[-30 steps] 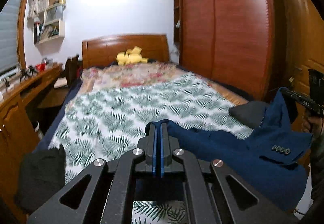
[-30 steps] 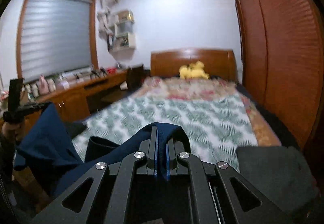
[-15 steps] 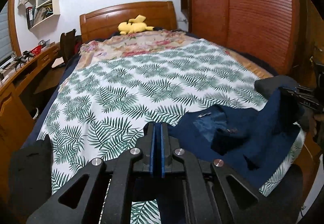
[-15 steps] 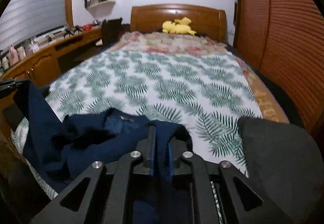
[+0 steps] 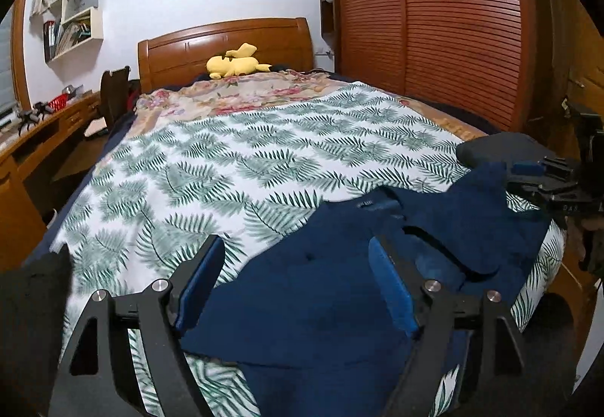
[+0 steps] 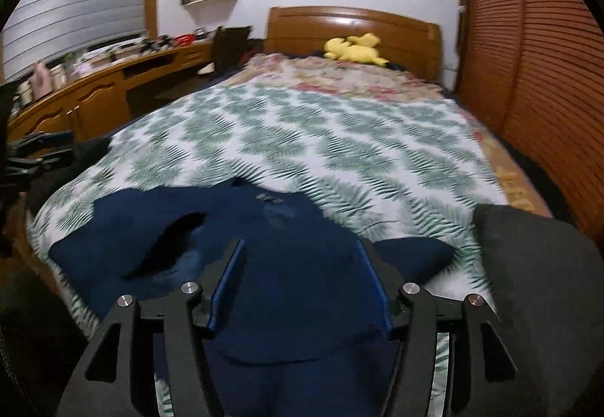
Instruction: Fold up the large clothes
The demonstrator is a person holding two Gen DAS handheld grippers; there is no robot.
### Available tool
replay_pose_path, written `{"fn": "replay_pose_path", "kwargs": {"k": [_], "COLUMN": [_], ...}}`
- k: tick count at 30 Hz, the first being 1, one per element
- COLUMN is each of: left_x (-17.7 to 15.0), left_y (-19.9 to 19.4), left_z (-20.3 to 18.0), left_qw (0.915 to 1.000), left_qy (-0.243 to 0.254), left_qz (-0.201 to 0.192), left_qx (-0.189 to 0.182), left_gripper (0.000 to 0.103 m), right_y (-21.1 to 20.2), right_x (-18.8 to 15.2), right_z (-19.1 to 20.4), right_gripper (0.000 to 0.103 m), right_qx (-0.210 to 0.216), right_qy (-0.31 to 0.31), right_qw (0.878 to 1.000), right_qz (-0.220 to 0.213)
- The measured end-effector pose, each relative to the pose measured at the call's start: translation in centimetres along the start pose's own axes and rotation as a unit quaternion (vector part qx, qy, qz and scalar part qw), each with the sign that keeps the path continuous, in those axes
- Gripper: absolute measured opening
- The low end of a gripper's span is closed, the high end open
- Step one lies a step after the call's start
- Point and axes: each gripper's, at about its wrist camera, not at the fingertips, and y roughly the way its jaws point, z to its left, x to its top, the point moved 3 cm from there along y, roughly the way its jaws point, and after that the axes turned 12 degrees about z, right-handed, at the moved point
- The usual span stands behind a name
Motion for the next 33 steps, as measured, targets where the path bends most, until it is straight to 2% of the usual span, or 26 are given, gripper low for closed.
{"fn": "replay_pose_path", "kwargs": {"k": [4,8,14,21,27,33], "left_x": [-1.2,-2.1,-4.3,-5.8,-6.2,-6.2], "left_y": [1.2,2.6,3.4,3.5,3.4,3.6], "left_z": [0.0,0.1,1.0,2.2,2.8,2.9], "left_qw": [0.9997,0.9999,0.9997,0.9995,0.9996,0.9995], "left_qy": [-0.008,0.005,0.001,0.0,-0.005,-0.008], "left_qz": [-0.002,0.001,0.009,0.023,0.024,0.026], "left_qx": [-0.022,-0.016,-0.025,-0.023,-0.016,-0.013], "left_gripper": [0.079,0.079,0.079,0.079,0.079,0.079], "right_y": [1.0,1.9,5.6,8.8,9.9,11.2], "right_x": [-1.0,-2.0,-2.4,-2.0,-0.6,0.4], "right_z": [2.9,5.3,6.0,5.6,5.2,5.6], "right_gripper": [0.061,0.061,0.061,0.061,0.061,0.061], "right_qx": [0.02,0.038,0.043,0.01,0.002,-0.012], "right_qy": [-0.022,-0.04,-0.053,-0.067,-0.051,-0.063], "right_qw": [0.999,0.998,0.995,0.99,0.99,0.988], "right_qz": [0.02,0.04,0.077,0.124,0.132,0.139]}}
